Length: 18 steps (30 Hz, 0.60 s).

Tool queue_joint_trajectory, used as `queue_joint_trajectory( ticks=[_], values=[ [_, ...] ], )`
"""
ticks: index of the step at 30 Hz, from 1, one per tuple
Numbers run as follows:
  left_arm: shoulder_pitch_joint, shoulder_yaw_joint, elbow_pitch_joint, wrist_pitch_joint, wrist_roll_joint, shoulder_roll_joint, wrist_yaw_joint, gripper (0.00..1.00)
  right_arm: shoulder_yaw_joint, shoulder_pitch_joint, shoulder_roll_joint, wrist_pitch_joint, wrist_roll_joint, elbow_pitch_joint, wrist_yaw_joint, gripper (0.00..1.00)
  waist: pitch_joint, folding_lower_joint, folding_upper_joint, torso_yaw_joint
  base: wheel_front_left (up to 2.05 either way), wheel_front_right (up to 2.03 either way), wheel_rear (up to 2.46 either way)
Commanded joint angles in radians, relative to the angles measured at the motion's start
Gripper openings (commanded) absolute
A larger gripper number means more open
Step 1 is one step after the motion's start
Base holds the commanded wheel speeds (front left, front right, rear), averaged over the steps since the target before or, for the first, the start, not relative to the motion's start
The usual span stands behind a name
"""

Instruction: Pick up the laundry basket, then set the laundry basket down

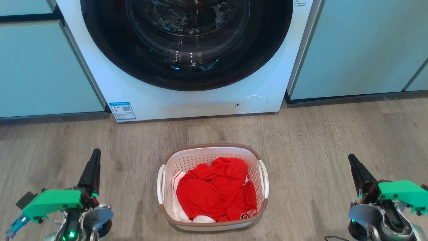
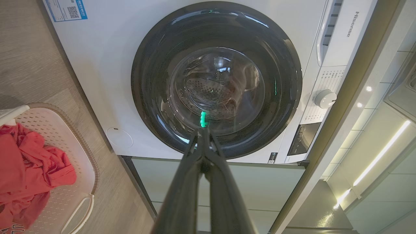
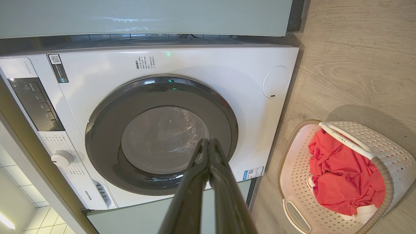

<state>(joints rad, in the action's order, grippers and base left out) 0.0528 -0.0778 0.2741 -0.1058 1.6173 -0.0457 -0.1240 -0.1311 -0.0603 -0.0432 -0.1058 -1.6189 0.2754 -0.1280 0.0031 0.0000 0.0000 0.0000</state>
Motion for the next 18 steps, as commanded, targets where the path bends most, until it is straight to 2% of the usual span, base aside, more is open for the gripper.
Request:
queue_joint_trajectory(
  ticks=[1, 18],
  values=[
    [0.055, -0.037, -0.029, -0.008, -0.01, -0.005, -0.007, 0.0, 0.016, -0.048, -0.007, -0.008, 0.011, -0.031, -0.003, 0.0, 0.0, 0.0, 0.0, 0.0, 0.0, 0.0, 0.0],
    [0.055, -0.037, -0.029, -0.008, -0.01, -0.005, -0.007, 0.0, 0.016, -0.048, -0.007, -0.008, 0.011, -0.031, -0.003, 0.0, 0.0, 0.0, 0.0, 0.0, 0.0, 0.0, 0.0]
  ],
)
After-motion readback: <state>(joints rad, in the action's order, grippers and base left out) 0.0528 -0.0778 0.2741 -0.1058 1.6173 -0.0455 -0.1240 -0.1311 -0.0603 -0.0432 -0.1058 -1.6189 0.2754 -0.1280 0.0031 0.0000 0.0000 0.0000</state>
